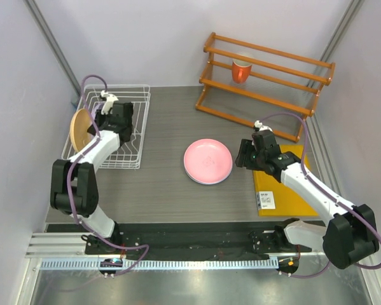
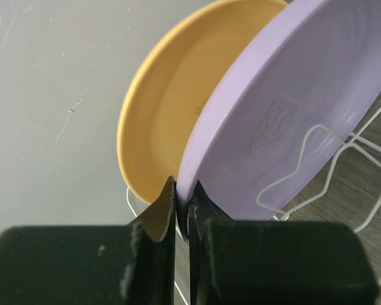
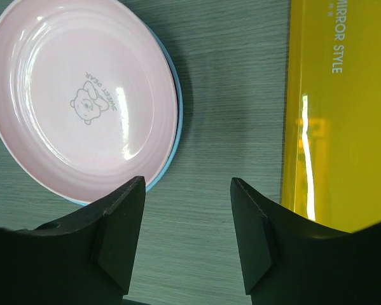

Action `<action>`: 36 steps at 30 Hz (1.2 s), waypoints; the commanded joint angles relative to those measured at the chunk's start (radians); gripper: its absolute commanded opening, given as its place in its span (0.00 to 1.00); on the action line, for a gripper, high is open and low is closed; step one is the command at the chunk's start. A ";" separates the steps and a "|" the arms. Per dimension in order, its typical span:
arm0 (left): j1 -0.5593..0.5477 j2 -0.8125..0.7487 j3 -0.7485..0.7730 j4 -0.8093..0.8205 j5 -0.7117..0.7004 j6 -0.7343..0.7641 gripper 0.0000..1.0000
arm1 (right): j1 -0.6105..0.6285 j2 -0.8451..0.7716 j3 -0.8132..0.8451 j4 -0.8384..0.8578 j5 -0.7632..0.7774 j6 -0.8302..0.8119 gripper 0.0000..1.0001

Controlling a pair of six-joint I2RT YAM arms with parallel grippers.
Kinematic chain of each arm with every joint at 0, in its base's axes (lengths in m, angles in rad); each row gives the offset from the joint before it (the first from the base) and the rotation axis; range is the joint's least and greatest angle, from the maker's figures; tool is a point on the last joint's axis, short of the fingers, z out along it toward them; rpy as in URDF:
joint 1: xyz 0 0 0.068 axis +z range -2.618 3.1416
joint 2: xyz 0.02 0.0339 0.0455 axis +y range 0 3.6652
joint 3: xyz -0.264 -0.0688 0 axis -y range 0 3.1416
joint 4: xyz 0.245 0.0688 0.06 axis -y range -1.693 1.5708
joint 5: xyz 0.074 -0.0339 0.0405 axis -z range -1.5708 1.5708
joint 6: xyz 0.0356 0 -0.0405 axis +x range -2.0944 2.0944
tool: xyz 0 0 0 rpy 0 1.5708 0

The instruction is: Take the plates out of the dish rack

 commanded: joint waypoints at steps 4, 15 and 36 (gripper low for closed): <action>-0.052 0.030 0.051 0.078 -0.158 0.007 0.00 | -0.002 -0.054 -0.015 -0.010 0.026 -0.003 0.62; -0.057 -0.105 0.168 0.089 -0.204 0.168 0.00 | -0.002 -0.100 0.030 -0.044 0.018 -0.010 0.62; -0.177 -0.553 0.059 -0.410 1.069 -0.698 0.00 | 0.023 -0.117 0.208 0.155 -0.325 0.125 0.71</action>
